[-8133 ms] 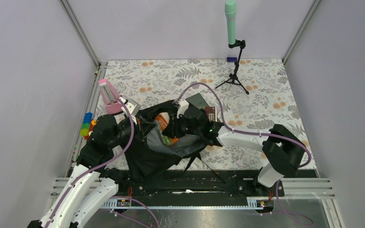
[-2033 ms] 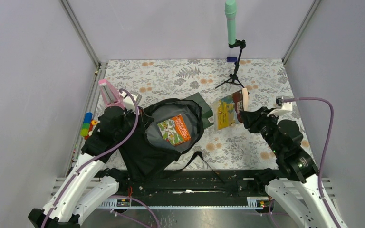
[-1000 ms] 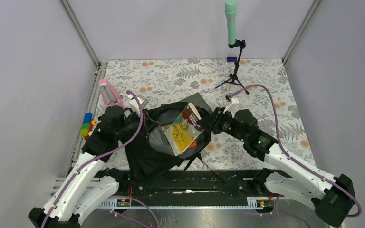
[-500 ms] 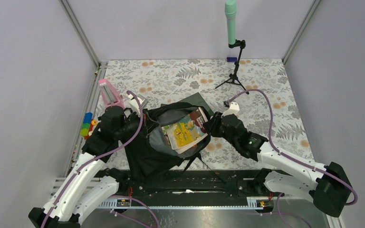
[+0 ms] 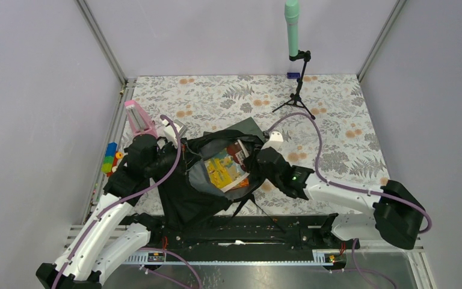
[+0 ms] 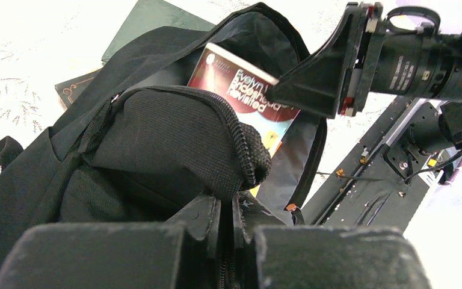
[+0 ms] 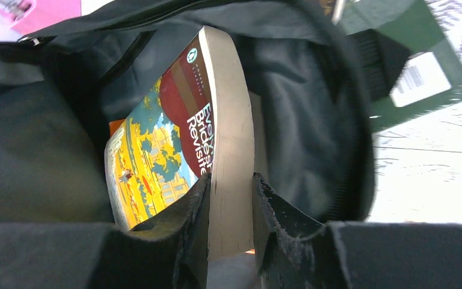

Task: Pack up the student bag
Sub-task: Place the book in the student bag.

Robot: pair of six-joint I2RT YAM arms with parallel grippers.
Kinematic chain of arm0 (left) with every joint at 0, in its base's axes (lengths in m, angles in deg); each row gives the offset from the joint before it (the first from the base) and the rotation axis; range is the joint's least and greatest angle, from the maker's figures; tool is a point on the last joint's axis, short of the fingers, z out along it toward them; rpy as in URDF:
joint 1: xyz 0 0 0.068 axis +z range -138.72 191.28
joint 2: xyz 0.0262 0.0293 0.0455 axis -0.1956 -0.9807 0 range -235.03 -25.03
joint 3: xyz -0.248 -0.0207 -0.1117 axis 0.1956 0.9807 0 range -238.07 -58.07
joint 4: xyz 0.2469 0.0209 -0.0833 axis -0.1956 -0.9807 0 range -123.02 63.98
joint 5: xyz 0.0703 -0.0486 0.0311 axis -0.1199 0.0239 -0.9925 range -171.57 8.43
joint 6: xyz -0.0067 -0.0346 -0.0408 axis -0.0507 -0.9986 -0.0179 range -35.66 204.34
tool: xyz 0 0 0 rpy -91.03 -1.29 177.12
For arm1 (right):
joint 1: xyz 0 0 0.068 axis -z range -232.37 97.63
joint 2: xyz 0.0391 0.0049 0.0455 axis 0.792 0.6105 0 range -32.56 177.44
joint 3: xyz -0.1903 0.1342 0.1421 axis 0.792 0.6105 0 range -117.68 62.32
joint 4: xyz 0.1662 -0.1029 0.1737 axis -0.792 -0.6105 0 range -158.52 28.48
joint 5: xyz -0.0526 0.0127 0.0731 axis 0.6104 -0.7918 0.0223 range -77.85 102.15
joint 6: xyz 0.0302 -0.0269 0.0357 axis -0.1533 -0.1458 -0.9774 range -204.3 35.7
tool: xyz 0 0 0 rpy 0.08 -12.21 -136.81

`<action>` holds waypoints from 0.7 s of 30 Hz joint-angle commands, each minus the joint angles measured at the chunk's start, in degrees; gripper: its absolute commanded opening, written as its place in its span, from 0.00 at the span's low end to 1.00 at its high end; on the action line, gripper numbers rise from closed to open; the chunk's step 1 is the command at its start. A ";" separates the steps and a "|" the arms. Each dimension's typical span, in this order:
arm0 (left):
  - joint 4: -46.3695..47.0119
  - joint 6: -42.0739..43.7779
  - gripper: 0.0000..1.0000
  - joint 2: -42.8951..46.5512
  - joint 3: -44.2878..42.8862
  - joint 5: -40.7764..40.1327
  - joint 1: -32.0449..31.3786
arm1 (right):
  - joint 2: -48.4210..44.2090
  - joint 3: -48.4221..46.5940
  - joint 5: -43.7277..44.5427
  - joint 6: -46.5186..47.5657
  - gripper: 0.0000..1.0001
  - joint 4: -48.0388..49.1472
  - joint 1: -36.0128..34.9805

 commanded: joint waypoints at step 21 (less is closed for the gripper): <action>4.31 0.19 0.00 0.97 -1.43 0.67 -0.35 | 13.42 -10.49 5.27 0.96 0.33 0.87 -11.32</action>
